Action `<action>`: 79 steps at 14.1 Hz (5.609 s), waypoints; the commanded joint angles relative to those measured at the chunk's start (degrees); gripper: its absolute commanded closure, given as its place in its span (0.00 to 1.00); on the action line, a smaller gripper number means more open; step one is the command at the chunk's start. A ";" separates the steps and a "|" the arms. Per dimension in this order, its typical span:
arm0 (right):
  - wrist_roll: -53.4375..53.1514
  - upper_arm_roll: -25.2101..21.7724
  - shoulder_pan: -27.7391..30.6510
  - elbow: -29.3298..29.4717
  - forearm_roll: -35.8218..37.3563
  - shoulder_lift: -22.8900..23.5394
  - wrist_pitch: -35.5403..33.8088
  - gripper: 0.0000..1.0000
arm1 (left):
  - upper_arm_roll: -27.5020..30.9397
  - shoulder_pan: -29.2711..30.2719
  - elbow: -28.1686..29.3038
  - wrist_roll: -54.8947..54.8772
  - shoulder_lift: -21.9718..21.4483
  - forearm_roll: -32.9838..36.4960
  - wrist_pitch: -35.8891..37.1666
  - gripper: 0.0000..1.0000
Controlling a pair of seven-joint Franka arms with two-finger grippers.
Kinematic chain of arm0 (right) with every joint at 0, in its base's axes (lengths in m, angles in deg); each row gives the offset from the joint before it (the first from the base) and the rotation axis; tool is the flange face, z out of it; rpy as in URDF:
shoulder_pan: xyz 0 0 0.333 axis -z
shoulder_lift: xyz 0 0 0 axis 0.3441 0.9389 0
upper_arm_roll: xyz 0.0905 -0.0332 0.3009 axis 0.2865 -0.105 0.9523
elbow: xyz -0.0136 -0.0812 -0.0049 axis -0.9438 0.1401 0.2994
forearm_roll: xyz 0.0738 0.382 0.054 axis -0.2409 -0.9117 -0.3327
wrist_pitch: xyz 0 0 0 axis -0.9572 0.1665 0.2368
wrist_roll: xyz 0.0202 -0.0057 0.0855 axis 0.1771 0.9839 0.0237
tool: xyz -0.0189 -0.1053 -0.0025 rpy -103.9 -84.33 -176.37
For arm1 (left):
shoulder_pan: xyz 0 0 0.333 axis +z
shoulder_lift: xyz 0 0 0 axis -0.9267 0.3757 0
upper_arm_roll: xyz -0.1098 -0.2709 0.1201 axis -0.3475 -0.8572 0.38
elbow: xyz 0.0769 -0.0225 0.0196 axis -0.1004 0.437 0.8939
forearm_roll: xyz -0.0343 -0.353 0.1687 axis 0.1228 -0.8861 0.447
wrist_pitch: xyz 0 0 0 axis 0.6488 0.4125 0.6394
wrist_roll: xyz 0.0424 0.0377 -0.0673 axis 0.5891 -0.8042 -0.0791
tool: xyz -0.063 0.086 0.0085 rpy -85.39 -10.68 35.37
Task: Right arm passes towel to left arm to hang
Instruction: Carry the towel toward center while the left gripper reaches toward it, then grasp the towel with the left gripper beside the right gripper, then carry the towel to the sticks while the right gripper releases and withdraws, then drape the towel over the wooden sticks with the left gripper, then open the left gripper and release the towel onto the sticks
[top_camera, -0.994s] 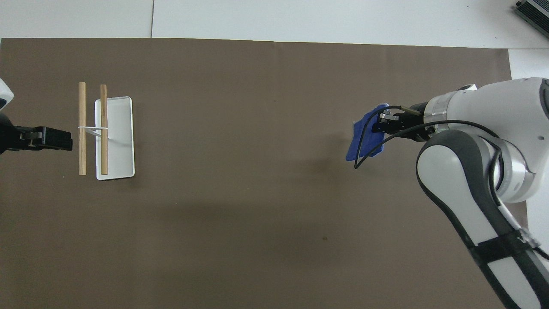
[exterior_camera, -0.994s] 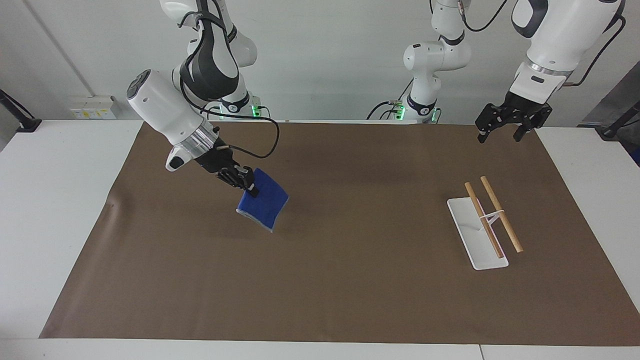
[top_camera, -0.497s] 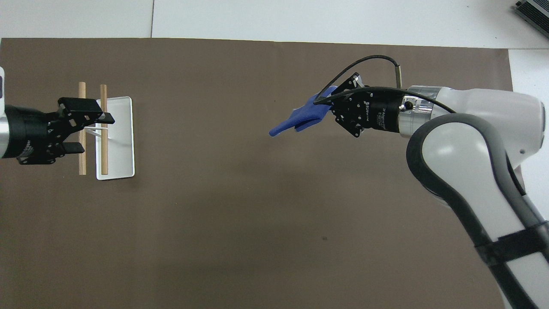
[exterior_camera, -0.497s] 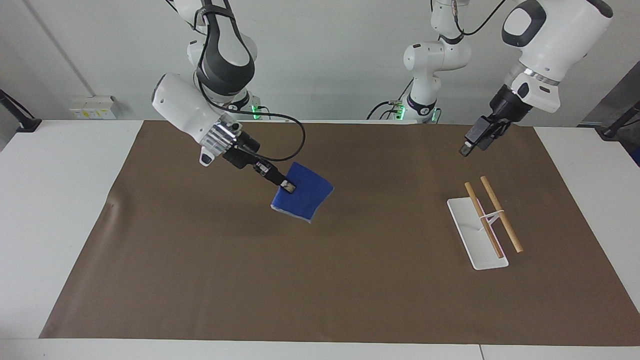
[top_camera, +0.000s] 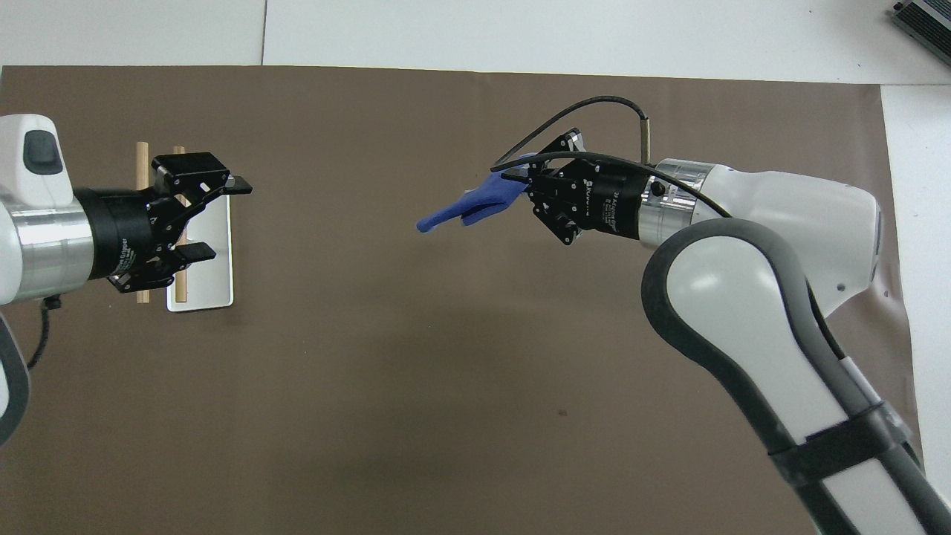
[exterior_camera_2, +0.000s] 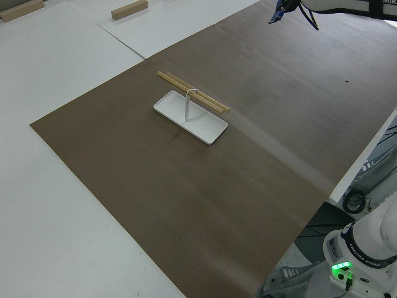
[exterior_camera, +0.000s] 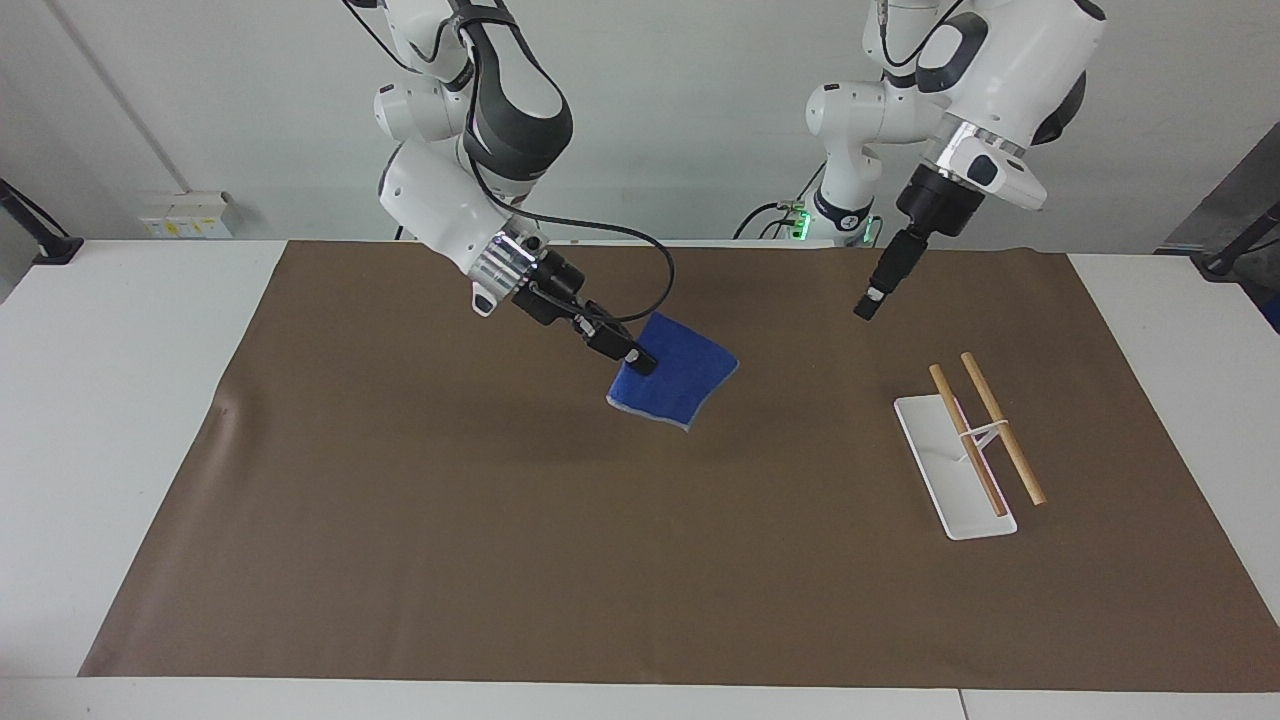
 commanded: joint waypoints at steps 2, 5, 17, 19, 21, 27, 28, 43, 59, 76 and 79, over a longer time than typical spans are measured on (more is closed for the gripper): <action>-1.31 0.20 -1.27 0.39 -4.93 0.90 1.44 1.00 | 0.96 -5.13 2.95 9.09 3.07 -1.03 -8.36 0.00; -2.27 0.20 -1.36 0.39 -5.02 1.16 1.44 1.00 | 0.96 -6.81 2.95 11.83 5.27 -1.03 -11.79 0.00; -1.93 0.20 -4.97 0.74 -7.04 1.34 5.74 1.00 | 1.14 -8.57 1.90 5.62 9.67 -0.68 -17.34 0.82; -1.84 0.20 -4.97 0.74 -6.95 1.34 5.74 1.00 | 1.14 -8.05 0.41 -1.76 10.55 -0.77 -17.25 1.00; -1.67 0.11 -4.88 0.74 -6.26 1.34 5.74 0.98 | 1.31 -7.52 -0.91 -7.30 10.99 -0.77 -17.34 1.00; 14.31 -0.42 -4.00 -2.06 4.08 1.34 11.43 0.00 | 1.40 -3.22 -3.64 -16.11 12.75 -0.15 -17.08 1.00; 16.51 -0.42 -3.91 -3.20 10.30 1.42 13.63 0.00 | 1.40 -1.56 -3.03 -17.08 12.57 -0.15 -16.29 1.00; 24.79 -0.59 13.31 1.08 73.03 -8.15 -24.90 0.00 | 1.40 20.60 2.69 -38.17 13.54 -0.15 -14.79 1.00; 38.75 -8.03 18.78 20.51 75.23 -10.09 -57.35 0.00 | 1.49 26.67 11.39 -43.90 10.90 -0.15 -15.76 1.00; 37.80 -10.17 18.59 16.39 72.59 -12.28 -57.80 0.00 | 1.57 26.94 7.62 -52.86 12.40 7.37 -11.13 0.01; 37.80 -10.17 18.06 15.51 72.94 -12.55 -57.45 0.00 | 1.49 26.85 -0.44 -53.38 12.83 19.14 4.39 0.02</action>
